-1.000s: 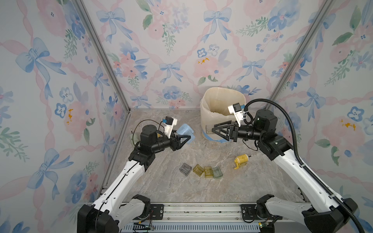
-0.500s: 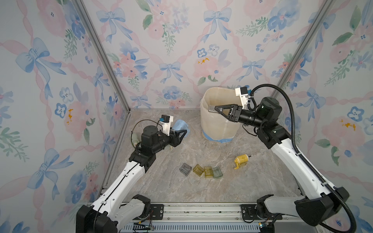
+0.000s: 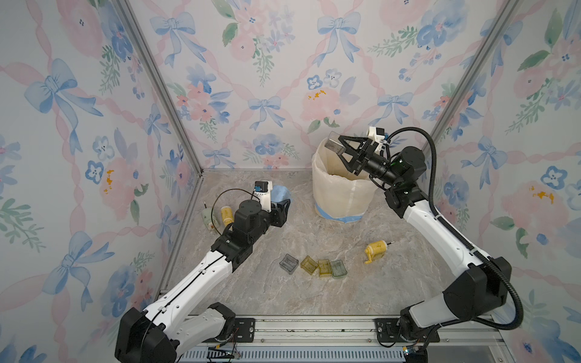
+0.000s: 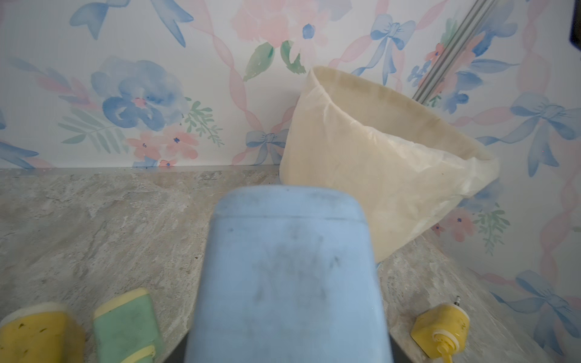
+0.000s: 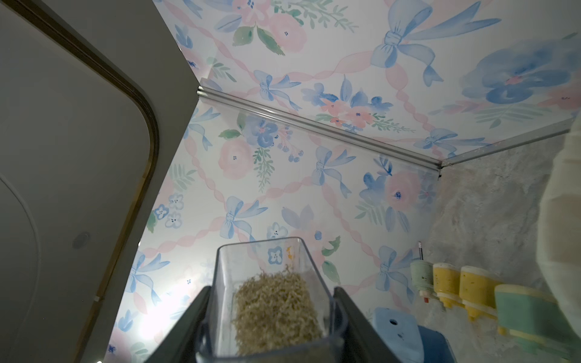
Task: Take out the pencil sharpener tray and clean the shavings
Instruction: Pour the shavings into the trash bin.
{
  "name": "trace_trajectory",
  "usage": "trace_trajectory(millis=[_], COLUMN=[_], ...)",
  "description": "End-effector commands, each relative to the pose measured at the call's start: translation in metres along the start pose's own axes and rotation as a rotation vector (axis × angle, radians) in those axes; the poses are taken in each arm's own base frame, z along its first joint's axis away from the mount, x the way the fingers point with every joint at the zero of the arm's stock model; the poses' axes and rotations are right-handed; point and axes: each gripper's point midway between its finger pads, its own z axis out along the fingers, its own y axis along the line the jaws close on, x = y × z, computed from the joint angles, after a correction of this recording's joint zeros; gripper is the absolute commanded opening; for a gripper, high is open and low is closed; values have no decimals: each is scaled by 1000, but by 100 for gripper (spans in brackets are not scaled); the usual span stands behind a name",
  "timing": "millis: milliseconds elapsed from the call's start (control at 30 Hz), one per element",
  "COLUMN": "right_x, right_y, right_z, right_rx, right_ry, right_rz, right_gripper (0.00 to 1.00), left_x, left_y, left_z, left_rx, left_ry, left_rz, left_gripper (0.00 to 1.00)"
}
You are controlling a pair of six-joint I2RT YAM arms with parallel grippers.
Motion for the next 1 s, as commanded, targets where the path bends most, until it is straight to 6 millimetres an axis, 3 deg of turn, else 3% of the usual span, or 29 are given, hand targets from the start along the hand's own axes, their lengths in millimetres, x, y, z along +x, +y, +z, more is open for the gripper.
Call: trace_trajectory(millis=[0,233,533,800,833,967], right_x=[-15,-33,-38,-46,-49,-57], right_y=[40,35,11,-11,-24,-29], right_z=[3,12,28,19,21,14], right_rx=[-138,-180,-220,-303,-311,-365], right_ry=[-66,-171,-267,-398,-418,-497], right_rz=[95,282,471,569,593,618], right_gripper=[49,49,50,50,50,50], left_x=[-1,7,13,24,27,36], left_y=[16,11,14,20,21,27], left_z=[5,13,21,33,36,47], left_rx=[-105,-109,-171,-244,-253,-294], left_ry=[-31,-7,-2,18,25,48], left_rz=[-29,-31,-16,11,15,28], left_gripper=[0,0,0,0,0,0])
